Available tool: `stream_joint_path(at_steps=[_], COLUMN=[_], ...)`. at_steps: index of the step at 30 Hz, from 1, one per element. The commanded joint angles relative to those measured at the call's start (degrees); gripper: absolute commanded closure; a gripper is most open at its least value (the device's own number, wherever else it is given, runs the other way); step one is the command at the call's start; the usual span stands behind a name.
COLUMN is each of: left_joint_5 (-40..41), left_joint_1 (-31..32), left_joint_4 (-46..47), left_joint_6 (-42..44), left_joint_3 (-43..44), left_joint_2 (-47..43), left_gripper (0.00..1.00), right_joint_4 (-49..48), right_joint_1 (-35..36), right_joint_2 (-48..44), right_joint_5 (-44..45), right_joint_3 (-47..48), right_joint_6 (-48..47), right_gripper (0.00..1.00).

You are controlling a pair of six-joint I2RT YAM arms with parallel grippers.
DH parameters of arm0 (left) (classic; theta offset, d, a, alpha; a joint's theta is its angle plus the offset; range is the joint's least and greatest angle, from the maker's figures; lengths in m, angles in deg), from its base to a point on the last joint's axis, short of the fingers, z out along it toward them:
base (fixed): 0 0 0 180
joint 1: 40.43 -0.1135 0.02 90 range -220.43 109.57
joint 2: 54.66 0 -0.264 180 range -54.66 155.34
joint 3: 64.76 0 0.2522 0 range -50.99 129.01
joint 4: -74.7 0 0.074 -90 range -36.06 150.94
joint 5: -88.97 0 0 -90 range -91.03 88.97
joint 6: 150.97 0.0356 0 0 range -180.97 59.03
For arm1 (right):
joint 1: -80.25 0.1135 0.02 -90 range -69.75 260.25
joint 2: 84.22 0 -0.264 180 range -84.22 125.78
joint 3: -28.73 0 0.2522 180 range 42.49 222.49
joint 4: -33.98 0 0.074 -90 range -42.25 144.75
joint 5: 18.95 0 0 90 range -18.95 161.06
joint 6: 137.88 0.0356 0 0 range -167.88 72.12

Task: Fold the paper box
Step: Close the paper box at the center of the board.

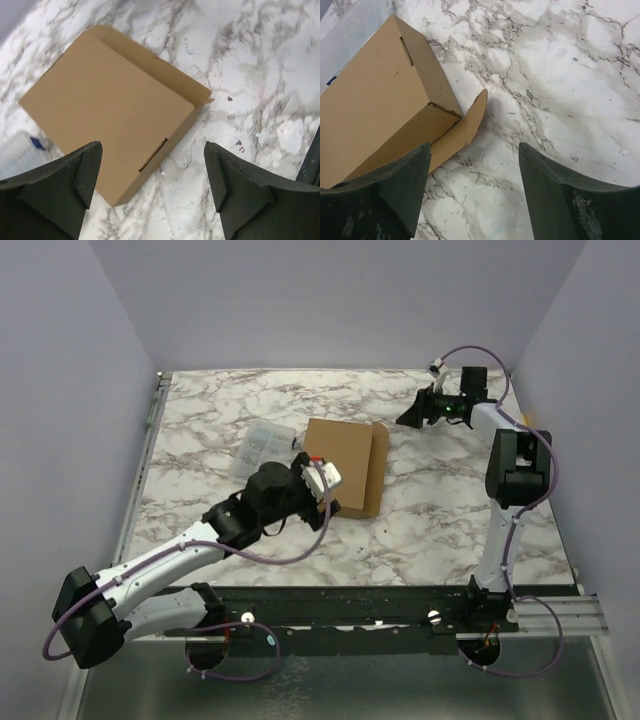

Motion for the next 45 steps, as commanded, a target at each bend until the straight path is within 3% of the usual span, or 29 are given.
stream_joint_path(at_steps=[1,5,12,20,23,30,37,45], left_joint_5=[5.99,10.25,10.13,4.77,5.80,5.36,7.85,13.14], left_joint_1=[9.67,13.60,13.49,12.12,12.15,12.39,14.73,16.68], left_joint_4=[7.50,12.41,21.99,27.13,32.83,39.08,42.11,43.26], left_joint_6=[24.31,29.21,34.51,31.33,30.34,29.11,23.10,22.55], left_joint_3=[-4.51,-3.29,-6.48,-6.85,-7.95,-6.74,-7.28,-6.68], left_joint_2=[2.78,11.64,18.55,23.46,24.88,29.46,31.03,33.44], left_gripper=[0.09,0.09,0.11,0.15,0.08,0.06,0.03,0.03], right_joint_4=[11.95,10.49,14.10,18.58,18.90,18.34,14.30,13.61], right_joint_1=[-0.20,-0.19,0.04,1.34,1.72,2.43,2.61,2.61], right_joint_2=[5.34,6.40,12.44,19.71,20.79,22.56,22.19,22.58], right_joint_5=[-6.28,-7.51,-10.42,-7.83,-8.99,-10.45,-9.96,-9.72], right_joint_3=[7.06,7.47,15.00,24.49,25.52,26.65,24.60,24.96], right_joint_6=[-6.88,-6.76,-6.64,-4.79,-4.59,-1.63,2.90,4.01], right_gripper=[0.25,0.25,0.25,0.26,0.27,0.30,0.31,0.32])
